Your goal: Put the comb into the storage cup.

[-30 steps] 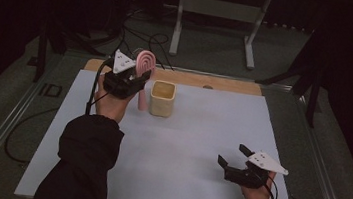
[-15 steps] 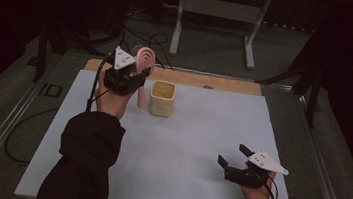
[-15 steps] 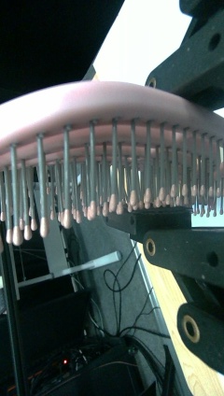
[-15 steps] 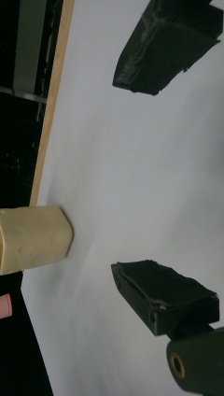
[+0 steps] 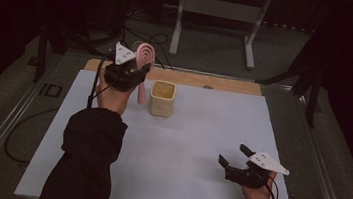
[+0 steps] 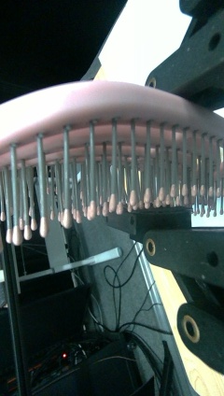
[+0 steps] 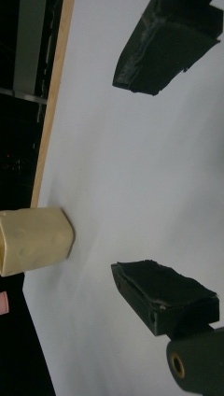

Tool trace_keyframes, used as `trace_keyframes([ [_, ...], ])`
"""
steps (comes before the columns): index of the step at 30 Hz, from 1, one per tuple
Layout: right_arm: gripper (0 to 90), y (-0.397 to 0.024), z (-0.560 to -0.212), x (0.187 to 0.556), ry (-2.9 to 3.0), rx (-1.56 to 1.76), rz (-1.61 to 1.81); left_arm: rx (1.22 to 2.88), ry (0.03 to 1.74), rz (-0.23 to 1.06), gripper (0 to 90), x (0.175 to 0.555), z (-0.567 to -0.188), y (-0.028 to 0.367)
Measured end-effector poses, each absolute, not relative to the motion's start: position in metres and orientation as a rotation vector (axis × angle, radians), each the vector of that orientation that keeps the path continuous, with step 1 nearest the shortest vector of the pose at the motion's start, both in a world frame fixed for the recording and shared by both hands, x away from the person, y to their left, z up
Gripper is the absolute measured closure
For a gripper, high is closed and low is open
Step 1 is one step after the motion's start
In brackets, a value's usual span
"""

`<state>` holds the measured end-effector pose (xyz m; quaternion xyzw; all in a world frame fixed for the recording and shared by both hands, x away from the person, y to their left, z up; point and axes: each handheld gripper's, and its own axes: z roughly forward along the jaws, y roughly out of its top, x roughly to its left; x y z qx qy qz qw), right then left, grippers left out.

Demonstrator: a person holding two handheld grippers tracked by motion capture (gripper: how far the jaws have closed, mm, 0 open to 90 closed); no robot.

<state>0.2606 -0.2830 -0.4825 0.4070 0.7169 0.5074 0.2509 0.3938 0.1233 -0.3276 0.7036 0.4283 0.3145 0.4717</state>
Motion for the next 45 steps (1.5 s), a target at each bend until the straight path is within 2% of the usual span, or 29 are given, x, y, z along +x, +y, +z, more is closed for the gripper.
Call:
trace_keyframes([
  [45,9.8,-0.287,-0.482,0.261,1.928,1.138,1.421,1.683,1.03,0.794,64.3,0.417,-0.306,0.104],
])
